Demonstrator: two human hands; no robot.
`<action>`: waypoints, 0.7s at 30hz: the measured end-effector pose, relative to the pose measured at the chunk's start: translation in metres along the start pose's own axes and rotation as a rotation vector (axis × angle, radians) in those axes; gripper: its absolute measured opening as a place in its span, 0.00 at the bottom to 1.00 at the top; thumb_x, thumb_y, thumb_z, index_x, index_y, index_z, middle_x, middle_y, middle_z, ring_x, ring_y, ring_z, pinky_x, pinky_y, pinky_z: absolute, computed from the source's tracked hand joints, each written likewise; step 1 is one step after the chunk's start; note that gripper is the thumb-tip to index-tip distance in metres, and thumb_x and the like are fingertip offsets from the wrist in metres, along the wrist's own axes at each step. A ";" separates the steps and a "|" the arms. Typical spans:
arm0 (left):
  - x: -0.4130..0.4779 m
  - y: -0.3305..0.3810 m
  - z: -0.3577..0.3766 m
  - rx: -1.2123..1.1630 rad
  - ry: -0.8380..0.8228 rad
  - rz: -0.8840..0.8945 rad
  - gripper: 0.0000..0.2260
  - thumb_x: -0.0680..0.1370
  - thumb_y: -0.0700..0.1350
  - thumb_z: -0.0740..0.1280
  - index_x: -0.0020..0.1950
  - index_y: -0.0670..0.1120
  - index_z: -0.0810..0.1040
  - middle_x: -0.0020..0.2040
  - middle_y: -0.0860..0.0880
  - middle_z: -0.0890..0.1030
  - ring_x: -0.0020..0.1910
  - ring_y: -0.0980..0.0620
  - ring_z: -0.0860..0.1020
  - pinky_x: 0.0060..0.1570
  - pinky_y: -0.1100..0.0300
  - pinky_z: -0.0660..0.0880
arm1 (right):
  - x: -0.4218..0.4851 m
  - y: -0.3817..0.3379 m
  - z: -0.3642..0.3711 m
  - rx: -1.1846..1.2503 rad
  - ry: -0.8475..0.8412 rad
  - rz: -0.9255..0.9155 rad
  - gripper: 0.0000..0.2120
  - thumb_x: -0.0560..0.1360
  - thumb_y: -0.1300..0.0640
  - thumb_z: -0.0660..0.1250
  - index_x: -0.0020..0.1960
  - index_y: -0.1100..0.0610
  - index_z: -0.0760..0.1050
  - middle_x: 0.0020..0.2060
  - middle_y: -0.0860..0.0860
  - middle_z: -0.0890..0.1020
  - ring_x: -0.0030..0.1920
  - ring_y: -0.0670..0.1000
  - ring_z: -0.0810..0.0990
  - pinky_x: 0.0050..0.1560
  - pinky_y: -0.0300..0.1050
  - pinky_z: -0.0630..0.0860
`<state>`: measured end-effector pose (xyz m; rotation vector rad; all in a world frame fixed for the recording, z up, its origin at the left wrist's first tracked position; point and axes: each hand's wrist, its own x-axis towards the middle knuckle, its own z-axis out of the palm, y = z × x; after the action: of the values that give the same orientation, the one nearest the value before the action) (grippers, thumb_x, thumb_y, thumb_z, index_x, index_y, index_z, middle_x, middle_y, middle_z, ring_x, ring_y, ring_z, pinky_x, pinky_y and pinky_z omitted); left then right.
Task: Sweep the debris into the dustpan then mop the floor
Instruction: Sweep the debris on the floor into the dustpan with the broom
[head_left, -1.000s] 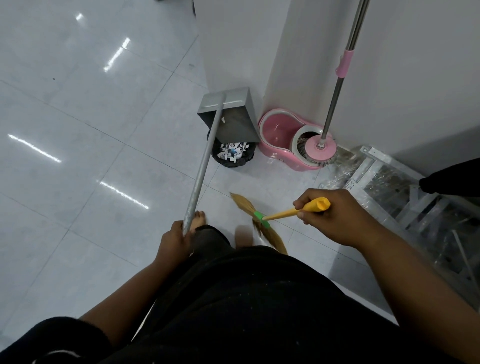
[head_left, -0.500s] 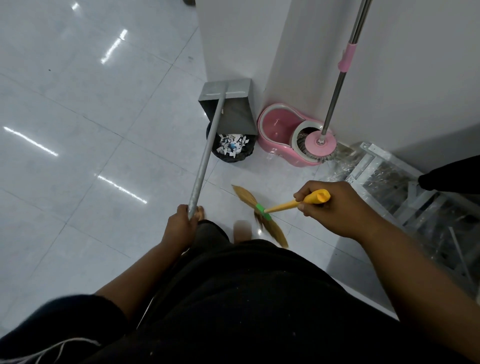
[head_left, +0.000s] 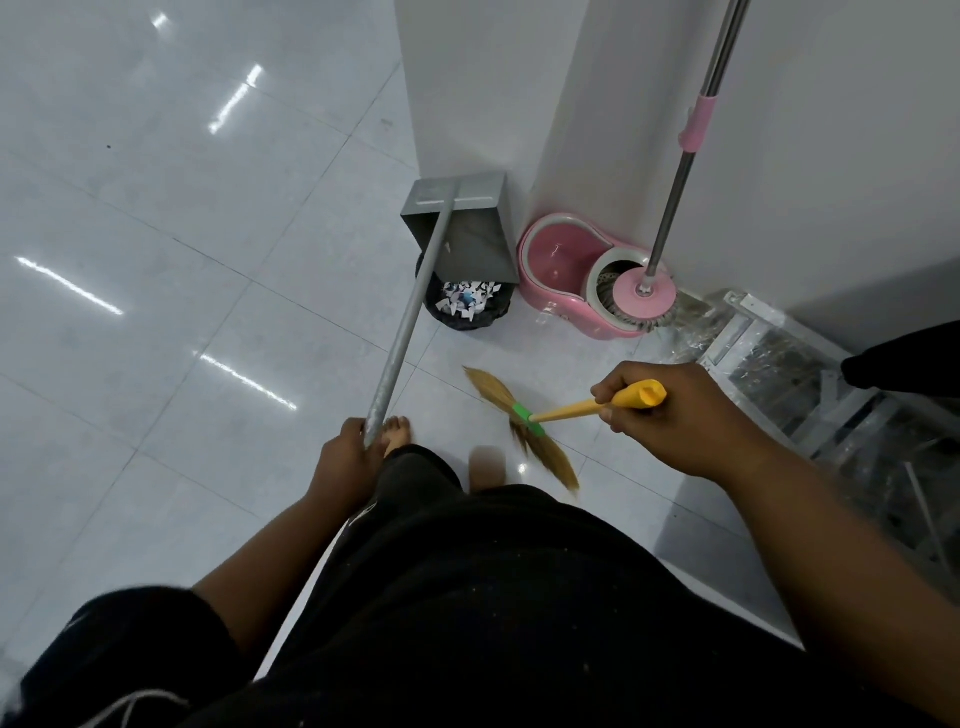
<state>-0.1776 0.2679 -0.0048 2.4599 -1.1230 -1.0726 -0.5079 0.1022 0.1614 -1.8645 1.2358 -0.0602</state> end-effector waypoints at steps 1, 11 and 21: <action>-0.010 -0.010 -0.002 0.015 0.000 -0.007 0.15 0.80 0.49 0.65 0.62 0.41 0.72 0.42 0.49 0.76 0.35 0.58 0.74 0.30 0.66 0.66 | -0.001 0.001 0.000 0.000 -0.005 0.002 0.06 0.72 0.54 0.72 0.45 0.44 0.79 0.43 0.47 0.85 0.39 0.46 0.83 0.43 0.54 0.81; -0.002 0.010 -0.004 -0.054 0.023 0.001 0.15 0.80 0.51 0.65 0.60 0.42 0.72 0.39 0.52 0.75 0.34 0.58 0.74 0.30 0.66 0.65 | 0.004 -0.003 0.001 0.001 -0.009 0.008 0.06 0.72 0.54 0.72 0.45 0.44 0.79 0.41 0.47 0.85 0.39 0.47 0.83 0.43 0.54 0.81; -0.029 0.015 -0.019 -0.128 0.007 -0.030 0.16 0.80 0.50 0.65 0.64 0.43 0.72 0.44 0.48 0.79 0.38 0.53 0.78 0.35 0.59 0.75 | -0.002 -0.003 -0.001 0.000 0.006 -0.009 0.06 0.72 0.54 0.72 0.44 0.43 0.78 0.43 0.47 0.85 0.39 0.48 0.83 0.43 0.55 0.81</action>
<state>-0.1855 0.2780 0.0307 2.3861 -0.9869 -1.1075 -0.5070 0.1031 0.1653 -1.8710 1.2308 -0.0709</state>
